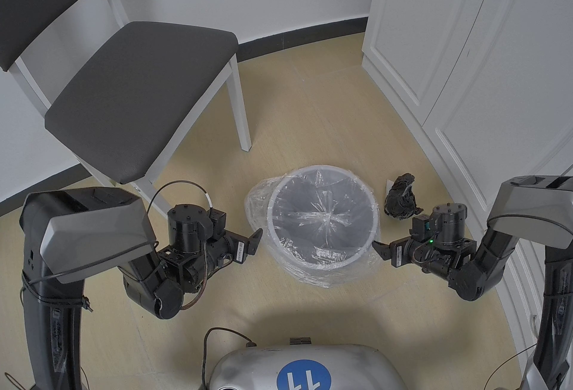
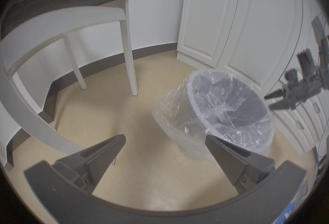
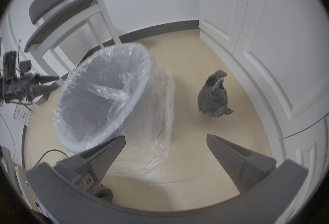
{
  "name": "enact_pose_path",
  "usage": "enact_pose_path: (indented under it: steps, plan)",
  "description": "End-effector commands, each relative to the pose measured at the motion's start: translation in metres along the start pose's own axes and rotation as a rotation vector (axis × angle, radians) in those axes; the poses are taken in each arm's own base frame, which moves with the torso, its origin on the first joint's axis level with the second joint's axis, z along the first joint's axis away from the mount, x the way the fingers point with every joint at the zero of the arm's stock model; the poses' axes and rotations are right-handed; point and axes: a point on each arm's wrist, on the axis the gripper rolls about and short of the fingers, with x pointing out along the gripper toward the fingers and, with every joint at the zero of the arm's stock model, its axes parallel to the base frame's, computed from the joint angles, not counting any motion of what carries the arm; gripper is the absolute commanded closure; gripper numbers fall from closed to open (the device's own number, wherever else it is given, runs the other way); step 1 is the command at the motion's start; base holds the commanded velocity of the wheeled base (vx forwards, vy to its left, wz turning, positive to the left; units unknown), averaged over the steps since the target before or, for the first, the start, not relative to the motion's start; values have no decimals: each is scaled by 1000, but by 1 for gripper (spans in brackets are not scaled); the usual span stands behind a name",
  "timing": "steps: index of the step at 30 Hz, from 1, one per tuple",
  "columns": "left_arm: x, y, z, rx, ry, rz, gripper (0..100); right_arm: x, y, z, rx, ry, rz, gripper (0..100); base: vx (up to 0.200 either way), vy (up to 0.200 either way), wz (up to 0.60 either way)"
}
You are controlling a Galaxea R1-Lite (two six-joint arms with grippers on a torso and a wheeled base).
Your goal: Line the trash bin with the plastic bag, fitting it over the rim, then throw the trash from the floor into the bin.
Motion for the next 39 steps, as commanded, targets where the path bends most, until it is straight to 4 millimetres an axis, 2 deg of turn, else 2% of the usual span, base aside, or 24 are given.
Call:
enact_pose_path:
  steps: [1, 10, 13, 14, 17, 23, 31, 35, 39]
  plan:
    - [13, -6, -23, 5, 49, -8, 0, -20, -11, 29, 15, -84, -9, 0, 0, 0, 0]
    - [36, -7, -38, -2, 47, -4, 0, -28, -26, 49, 34, -155, -37, 0, 0, 0, 0]
    - [38, -8, -40, -2, 47, -5, 0, -28, -26, 50, 34, -158, -37, 0, 0, 0, 0]
    - [47, -10, -49, -4, 50, -7, 0, -28, -26, 49, 34, -156, -38, 0, 0, 0, 0]
    - [55, -12, -57, -2, 58, -6, 0, -27, -26, 49, 35, -155, -38, 0, 0, 0, 0]
    - [71, -18, -67, 5, 103, -16, 0, -26, -34, 48, 41, -153, -43, 0, 0, 0, 0]
    - [91, -16, -56, 46, 140, -12, 0, -22, -39, 43, 46, -134, -39, 0, 0, 0, 0]
    - [107, -11, -48, 94, 158, -6, 0, -19, -45, 40, 53, -110, -28, 0, 0, 0, 0]
    - [113, -11, -43, 107, 191, 0, 0, -18, -49, 37, 57, -95, -22, 0, 0, 0, 0]
